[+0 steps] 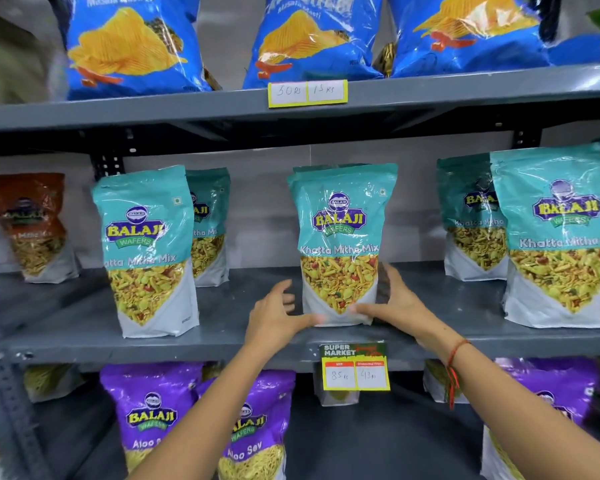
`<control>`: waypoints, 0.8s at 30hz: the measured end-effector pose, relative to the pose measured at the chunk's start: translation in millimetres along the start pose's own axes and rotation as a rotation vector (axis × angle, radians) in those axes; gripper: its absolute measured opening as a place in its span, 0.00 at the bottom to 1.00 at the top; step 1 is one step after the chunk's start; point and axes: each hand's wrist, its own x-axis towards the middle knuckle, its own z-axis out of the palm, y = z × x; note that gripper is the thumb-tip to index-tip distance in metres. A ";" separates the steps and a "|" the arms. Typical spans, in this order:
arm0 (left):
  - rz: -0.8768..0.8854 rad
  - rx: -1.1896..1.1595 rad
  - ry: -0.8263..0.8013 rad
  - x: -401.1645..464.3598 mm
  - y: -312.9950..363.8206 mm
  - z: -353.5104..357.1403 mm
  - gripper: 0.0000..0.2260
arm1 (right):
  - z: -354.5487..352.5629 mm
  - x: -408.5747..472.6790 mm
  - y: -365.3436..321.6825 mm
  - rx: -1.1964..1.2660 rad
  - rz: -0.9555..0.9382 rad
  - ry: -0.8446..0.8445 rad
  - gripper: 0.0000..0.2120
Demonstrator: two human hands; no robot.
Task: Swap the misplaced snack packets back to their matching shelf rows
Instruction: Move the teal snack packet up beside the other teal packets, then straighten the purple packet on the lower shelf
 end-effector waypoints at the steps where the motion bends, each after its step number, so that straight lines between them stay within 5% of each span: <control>1: 0.001 -0.024 0.027 -6.0 1.3 -4.1 0.45 | 2.5 -5.4 -4.1 0.002 -0.002 0.070 0.59; 5: 0.048 -0.119 0.166 -37.0 4.2 -24.9 0.37 | 17.9 -37.9 -31.2 0.099 -0.120 0.383 0.48; 9: 0.061 -0.177 0.289 -67.3 -16.2 -43.0 0.23 | 49.5 -77.2 -51.7 0.162 -0.311 0.496 0.29; 14: -0.029 -0.185 0.440 -105.9 -75.6 -50.8 0.12 | 109.8 -124.7 -36.4 0.005 -0.462 0.366 0.16; 17: -0.165 -0.131 0.388 -123.7 -134.9 -42.3 0.12 | 149.0 -134.6 7.6 -0.015 -0.361 0.164 0.11; 20: -0.337 -0.037 0.231 -136.9 -193.4 -27.5 0.18 | 186.5 -128.7 64.0 -0.013 -0.129 0.025 0.13; 24: -0.516 0.035 -0.010 -141.9 -250.2 -4.9 0.35 | 229.2 -106.6 138.6 -0.038 0.263 -0.256 0.38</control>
